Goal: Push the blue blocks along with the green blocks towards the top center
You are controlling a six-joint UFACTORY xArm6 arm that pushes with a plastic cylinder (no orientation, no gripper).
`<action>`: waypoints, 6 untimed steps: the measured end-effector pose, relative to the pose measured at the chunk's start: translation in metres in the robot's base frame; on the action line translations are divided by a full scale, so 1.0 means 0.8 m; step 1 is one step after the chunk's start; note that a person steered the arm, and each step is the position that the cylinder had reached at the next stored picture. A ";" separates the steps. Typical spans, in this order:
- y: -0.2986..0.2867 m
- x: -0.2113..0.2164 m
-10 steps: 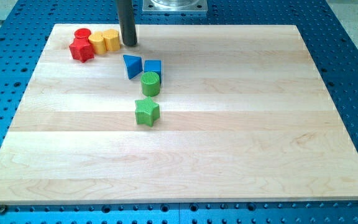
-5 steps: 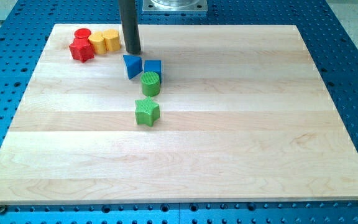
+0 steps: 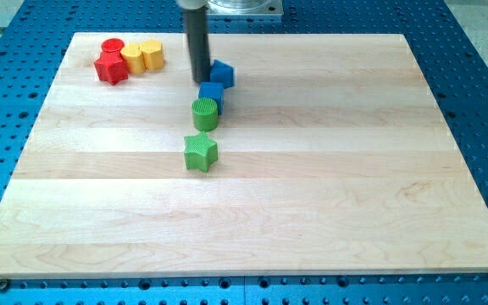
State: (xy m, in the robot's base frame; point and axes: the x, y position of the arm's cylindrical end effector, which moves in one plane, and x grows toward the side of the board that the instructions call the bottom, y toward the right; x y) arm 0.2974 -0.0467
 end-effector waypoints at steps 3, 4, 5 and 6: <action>0.062 -0.019; 0.070 -0.036; 0.109 0.040; 0.124 0.134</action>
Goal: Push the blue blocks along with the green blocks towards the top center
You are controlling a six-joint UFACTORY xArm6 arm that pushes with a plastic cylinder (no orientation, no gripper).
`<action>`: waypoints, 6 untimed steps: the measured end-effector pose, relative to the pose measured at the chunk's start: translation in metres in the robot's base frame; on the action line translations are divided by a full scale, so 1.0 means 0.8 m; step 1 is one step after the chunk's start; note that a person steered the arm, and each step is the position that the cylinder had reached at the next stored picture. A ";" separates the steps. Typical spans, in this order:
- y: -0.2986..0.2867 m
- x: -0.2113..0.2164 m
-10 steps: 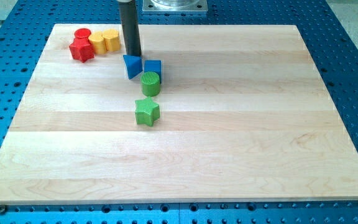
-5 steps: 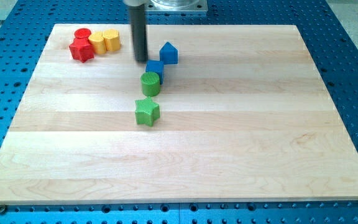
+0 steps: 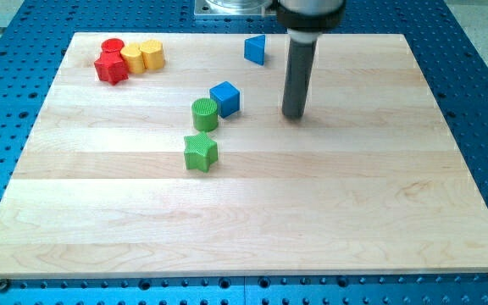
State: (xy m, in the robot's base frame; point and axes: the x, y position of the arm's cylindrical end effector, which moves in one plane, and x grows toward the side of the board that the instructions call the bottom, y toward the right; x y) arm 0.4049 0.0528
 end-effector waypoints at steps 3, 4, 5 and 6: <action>-0.085 -0.054; -0.148 -0.048; -0.153 -0.096; -0.103 -0.123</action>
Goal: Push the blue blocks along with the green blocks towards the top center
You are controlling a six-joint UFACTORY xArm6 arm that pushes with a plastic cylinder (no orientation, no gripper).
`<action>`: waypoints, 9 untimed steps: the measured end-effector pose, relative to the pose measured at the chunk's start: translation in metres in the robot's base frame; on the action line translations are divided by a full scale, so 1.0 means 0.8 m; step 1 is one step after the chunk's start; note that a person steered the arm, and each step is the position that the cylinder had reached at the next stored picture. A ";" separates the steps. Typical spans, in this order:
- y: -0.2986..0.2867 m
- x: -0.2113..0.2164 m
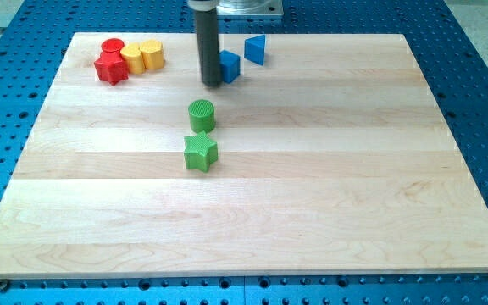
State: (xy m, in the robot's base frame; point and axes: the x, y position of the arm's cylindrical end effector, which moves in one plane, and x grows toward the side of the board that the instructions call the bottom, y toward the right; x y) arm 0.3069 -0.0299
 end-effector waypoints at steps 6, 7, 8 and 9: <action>0.010 0.106; 0.048 0.099; 0.078 0.067; 0.078 0.109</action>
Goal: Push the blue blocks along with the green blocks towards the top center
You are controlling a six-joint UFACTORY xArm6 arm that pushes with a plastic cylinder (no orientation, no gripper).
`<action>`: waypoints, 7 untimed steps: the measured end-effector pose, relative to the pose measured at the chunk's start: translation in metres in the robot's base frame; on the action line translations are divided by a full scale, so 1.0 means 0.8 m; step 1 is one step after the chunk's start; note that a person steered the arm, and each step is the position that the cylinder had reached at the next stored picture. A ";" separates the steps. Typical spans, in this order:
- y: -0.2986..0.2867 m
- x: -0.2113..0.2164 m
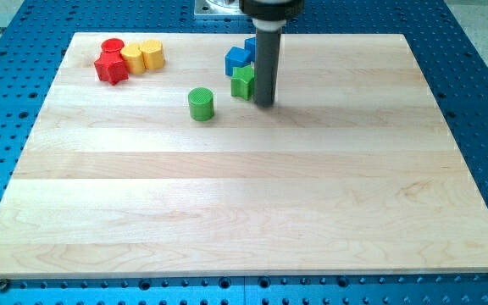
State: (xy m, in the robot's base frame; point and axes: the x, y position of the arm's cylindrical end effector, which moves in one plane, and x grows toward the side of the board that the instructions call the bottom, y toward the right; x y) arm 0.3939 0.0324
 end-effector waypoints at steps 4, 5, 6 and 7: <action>-0.163 0.047; -0.107 -0.030; -0.087 -0.015; -0.163 -0.013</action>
